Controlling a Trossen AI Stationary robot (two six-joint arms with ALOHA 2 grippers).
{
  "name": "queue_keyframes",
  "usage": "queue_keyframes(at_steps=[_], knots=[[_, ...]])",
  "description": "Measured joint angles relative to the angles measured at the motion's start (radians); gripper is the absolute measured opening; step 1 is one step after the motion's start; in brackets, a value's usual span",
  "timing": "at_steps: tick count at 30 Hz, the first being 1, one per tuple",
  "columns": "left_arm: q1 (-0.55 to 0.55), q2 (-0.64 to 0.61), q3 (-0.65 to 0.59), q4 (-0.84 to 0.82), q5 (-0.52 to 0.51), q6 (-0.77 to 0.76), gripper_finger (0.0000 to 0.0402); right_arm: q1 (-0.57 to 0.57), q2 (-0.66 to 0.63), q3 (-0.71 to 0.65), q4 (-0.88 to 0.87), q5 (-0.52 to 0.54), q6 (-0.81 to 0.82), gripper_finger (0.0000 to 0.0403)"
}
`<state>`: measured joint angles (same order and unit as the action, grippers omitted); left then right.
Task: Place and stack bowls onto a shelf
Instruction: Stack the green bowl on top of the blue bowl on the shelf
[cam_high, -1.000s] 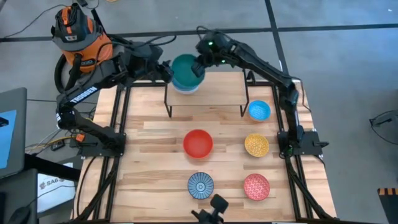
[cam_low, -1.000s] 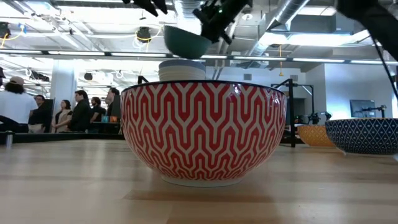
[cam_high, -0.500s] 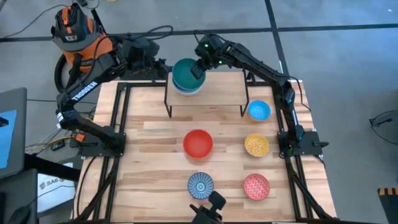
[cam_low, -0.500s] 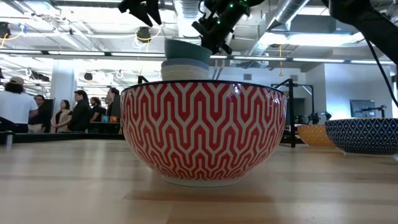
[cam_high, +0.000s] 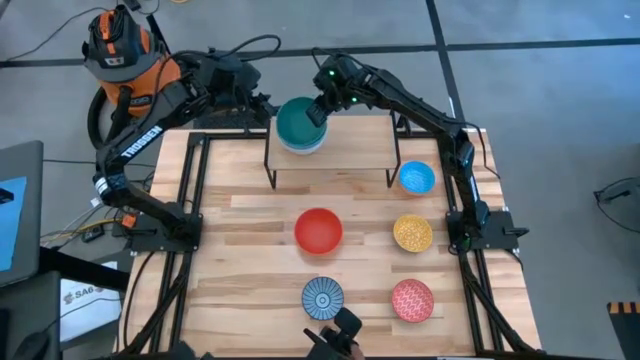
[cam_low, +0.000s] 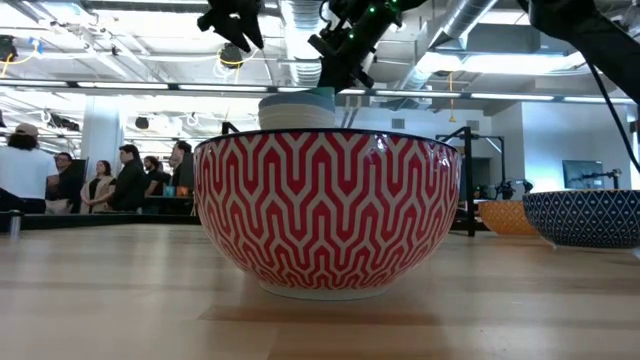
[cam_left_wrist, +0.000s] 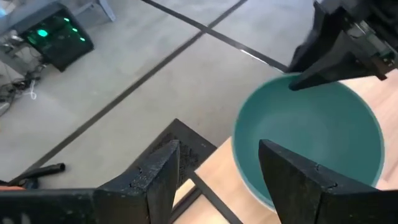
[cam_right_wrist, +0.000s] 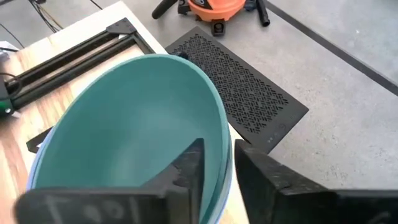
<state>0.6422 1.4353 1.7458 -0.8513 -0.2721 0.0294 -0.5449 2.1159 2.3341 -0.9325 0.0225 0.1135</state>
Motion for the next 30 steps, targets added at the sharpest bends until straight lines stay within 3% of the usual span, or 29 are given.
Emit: queue_keyframes(at_steps=[5,10,15,21,25,30], knots=[[0.0,0.038,-0.001,0.002,0.006,0.002,0.0206,0.001,0.0,0.0,0.017,0.001,0.011,0.0155],[0.0,0.05,-0.001,0.015,0.005,0.014,0.0206,0.001,-0.02,0.0,0.025,0.002,0.018,0.0163],[0.0,0.05,-0.001,0.007,0.002,0.035,0.0206,0.001,-0.086,0.0,0.017,-0.014,0.004,0.0147],[0.038,0.043,-0.039,-0.001,0.054,-0.001,0.0206,0.002,-0.13,-0.007,0.014,-0.162,-0.071,0.0085],[0.078,0.0,-0.158,0.054,0.147,-0.011,0.0206,0.002,-0.156,-0.182,0.156,-0.266,-0.085,0.0027],[0.086,-0.067,-0.281,0.133,0.175,0.022,0.0206,-0.011,-0.309,-0.517,0.632,-0.366,-0.006,0.0019]])
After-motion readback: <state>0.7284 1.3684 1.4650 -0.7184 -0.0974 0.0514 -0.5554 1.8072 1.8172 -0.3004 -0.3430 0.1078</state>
